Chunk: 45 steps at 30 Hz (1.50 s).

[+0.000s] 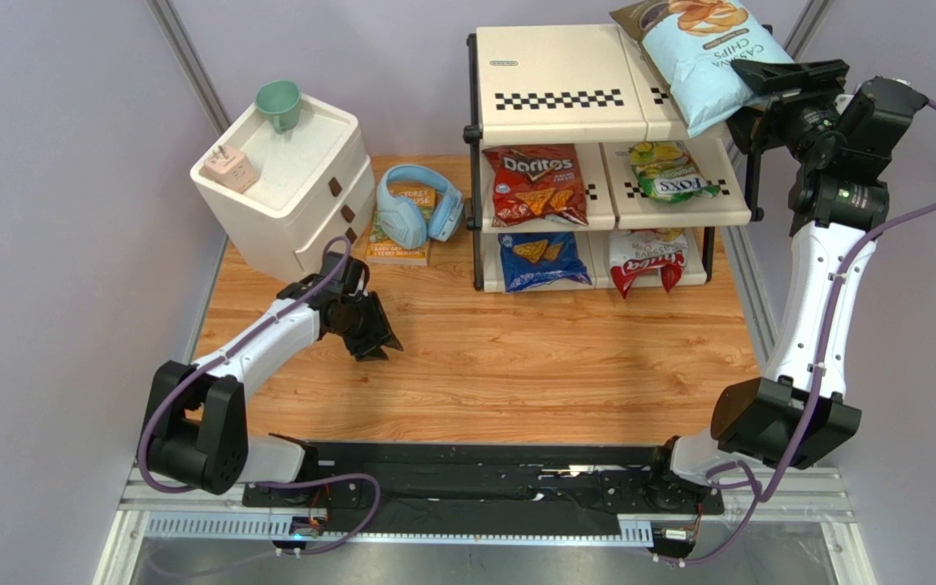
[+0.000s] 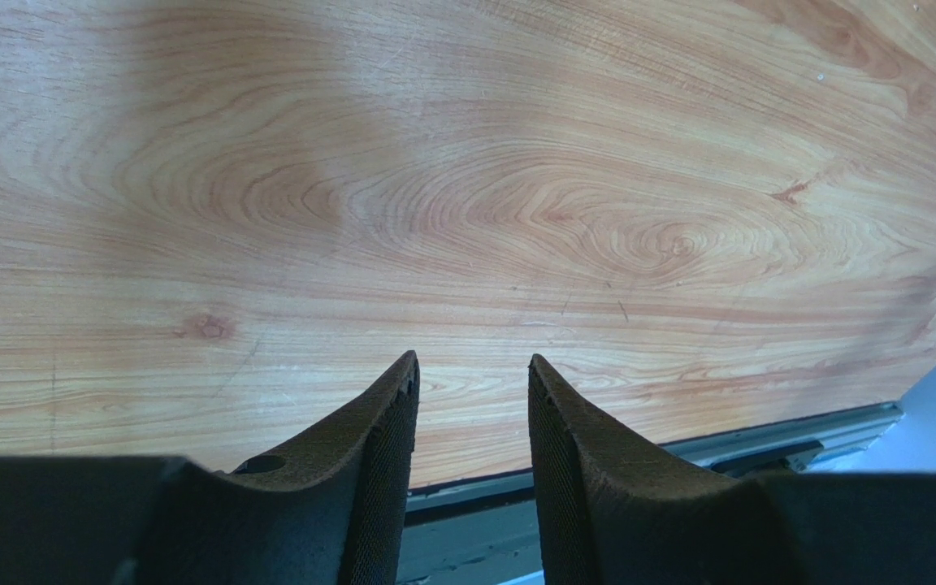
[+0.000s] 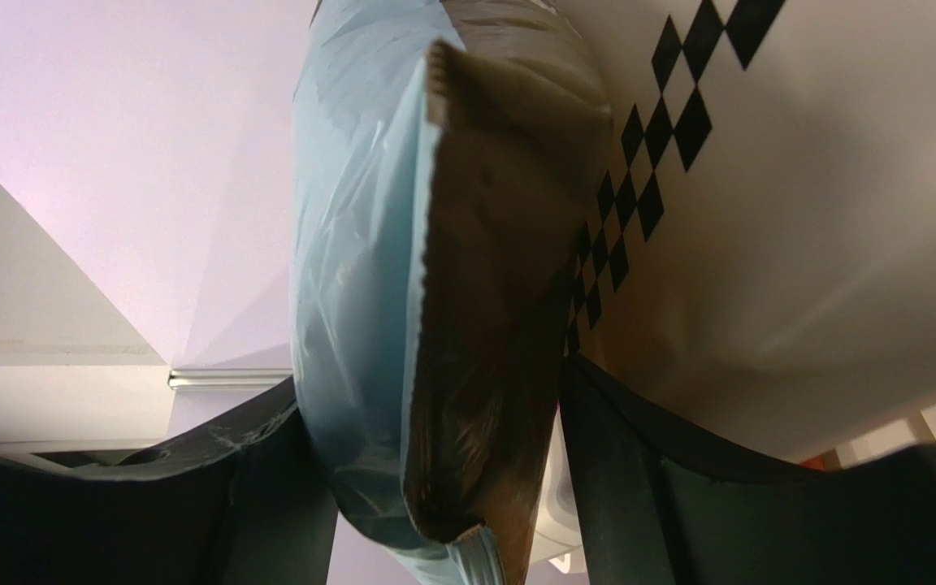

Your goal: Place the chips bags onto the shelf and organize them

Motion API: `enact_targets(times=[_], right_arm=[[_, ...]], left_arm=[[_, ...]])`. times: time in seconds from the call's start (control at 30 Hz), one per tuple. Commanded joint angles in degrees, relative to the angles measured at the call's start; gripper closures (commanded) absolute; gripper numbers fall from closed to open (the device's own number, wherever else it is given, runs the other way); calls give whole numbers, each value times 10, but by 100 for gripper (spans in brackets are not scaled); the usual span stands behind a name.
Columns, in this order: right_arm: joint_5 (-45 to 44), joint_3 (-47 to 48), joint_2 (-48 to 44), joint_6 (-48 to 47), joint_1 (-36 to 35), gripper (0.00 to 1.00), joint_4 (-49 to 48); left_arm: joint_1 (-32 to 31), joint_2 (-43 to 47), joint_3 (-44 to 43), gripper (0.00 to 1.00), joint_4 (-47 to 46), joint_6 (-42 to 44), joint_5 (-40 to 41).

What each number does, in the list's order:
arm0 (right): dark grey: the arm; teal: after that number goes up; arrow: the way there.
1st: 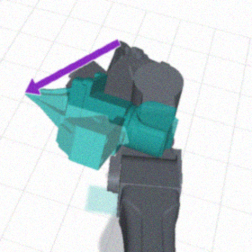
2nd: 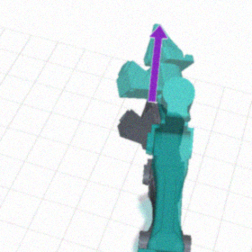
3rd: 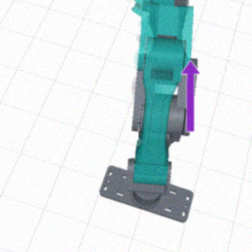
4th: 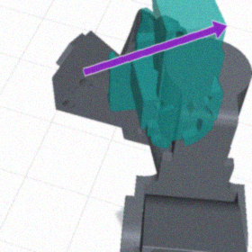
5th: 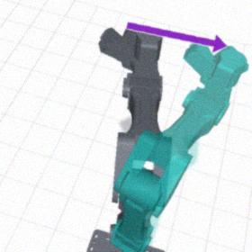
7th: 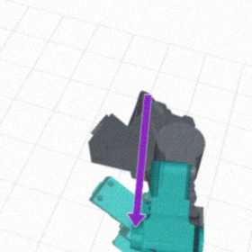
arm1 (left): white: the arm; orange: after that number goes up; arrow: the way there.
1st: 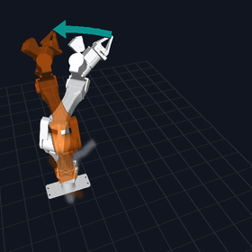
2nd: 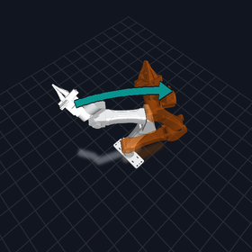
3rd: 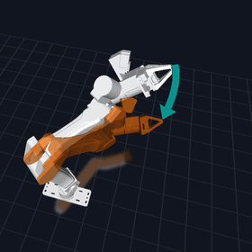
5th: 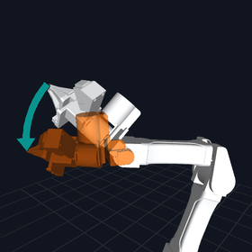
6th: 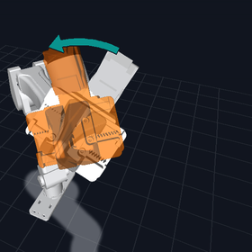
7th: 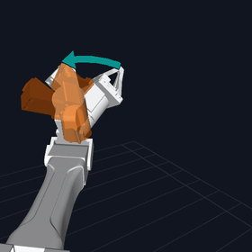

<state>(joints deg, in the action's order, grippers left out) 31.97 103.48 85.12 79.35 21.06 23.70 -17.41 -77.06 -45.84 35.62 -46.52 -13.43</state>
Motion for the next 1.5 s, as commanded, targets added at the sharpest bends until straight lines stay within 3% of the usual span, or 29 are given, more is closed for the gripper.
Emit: enact_targets(times=[0.0, 0.1, 0.2, 0.23, 0.3, 0.33, 0.47, 0.83, 1.0, 1.47], right_arm=[[29, -13, -36, 22, 16, 36, -20], [30, -17, -42, 13, 17, 36, -23], [42, -33, -42, 31, 17, 52, -43], [46, -42, -42, 35, 17, 67, -57], [48, -49, -44, 40, 17, 76, -71], [48, -49, -44, 41, 17, 88, -73], [36, -56, -52, 34, 16, 98, -71], [-73, -153, -130, 75, 16, 100, -130], [-49, -142, -113, 71, 14, 93, -132], [-107, -118, -80, 77, -25, 88, -136]], left_arm=[[3, 2, -8, 56, 3, -3, -5], [3, 9, -5, 56, 2, -10, -5], [3, 15, -2, 56, 2, -14, -9], [3, 16, 1, 56, 2, -16, -9], [2, 18, 3, 56, 2, -18, -9], [3, 19, 5, 56, 2, -19, -9], [3, 19, 8, 56, 2, -23, -10], [2, 27, 23, 56, 2, -20, -13], [2, 26, 30, 56, -2, -16, -19], [2, 36, 60, 56, -9, 4, -24]])
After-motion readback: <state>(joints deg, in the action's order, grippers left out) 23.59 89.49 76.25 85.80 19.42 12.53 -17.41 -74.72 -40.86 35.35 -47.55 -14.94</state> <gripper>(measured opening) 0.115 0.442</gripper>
